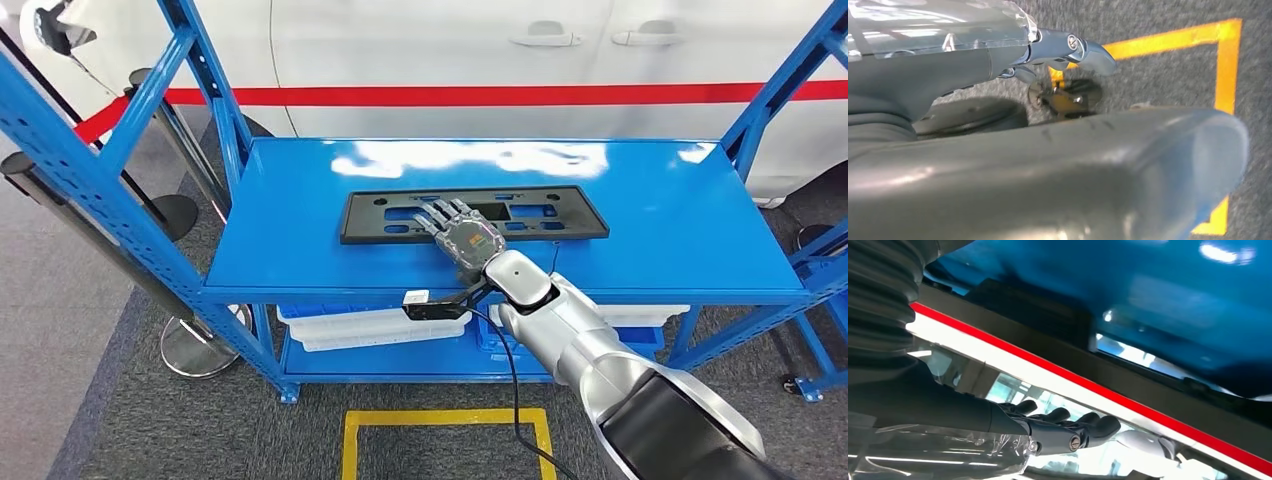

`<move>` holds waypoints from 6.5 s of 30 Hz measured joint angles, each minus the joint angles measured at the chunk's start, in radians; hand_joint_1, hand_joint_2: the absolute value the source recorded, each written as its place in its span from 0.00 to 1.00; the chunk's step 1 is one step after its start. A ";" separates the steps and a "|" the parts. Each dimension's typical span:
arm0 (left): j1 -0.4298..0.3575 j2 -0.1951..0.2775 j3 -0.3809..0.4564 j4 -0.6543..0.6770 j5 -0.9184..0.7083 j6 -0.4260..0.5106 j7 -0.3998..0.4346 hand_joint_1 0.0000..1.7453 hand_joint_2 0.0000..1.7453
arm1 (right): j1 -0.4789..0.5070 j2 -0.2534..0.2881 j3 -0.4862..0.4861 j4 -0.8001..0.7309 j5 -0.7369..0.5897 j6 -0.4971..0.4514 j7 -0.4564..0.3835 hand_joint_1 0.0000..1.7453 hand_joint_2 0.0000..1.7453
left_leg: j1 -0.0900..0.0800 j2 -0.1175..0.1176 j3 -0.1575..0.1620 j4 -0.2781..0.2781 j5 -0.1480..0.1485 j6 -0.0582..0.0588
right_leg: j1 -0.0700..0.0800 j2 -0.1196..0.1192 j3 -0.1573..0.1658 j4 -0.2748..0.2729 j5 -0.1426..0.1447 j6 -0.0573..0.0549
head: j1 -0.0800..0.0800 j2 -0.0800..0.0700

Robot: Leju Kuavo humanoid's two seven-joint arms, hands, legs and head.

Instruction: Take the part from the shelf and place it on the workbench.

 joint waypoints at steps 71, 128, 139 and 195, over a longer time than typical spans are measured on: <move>-0.012 -0.005 0.000 0.001 0.000 0.022 0.011 0.00 0.00 | -0.013 -0.070 -0.031 -0.267 -0.361 0.110 -0.171 1.00 1.00 | -0.019 0.019 -0.012 -0.012 0.016 0.026 | 0.018 -0.003 0.011 0.006 -0.008 -0.005 | 0.004 0.000; -0.032 0.010 -0.027 0.001 -0.007 0.052 -0.128 0.00 1.00 | -0.094 -0.140 -0.535 -0.469 -1.608 0.531 -0.325 1.00 1.00 | -0.019 0.018 -0.013 -0.011 0.016 0.027 | 0.018 -0.004 0.010 0.006 -0.008 -0.005 | 0.004 0.000; -0.039 0.011 -0.042 0.001 -0.005 -0.025 -0.126 0.00 1.00 | -0.005 -0.182 -0.577 -0.595 -1.596 0.528 -0.328 1.00 1.00 | -0.020 0.018 -0.014 -0.011 0.016 0.027 | 0.017 -0.004 0.010 0.006 -0.008 -0.005 | 0.004 0.000; -0.060 0.010 -0.060 0.001 0.066 -0.070 -0.097 0.00 1.00 | -0.155 -0.179 -0.559 -0.530 -1.572 0.593 -0.241 1.00 1.00 | -0.020 0.018 -0.014 -0.011 0.016 0.027 | 0.017 -0.004 0.010 0.006 -0.008 -0.005 | 0.004 0.000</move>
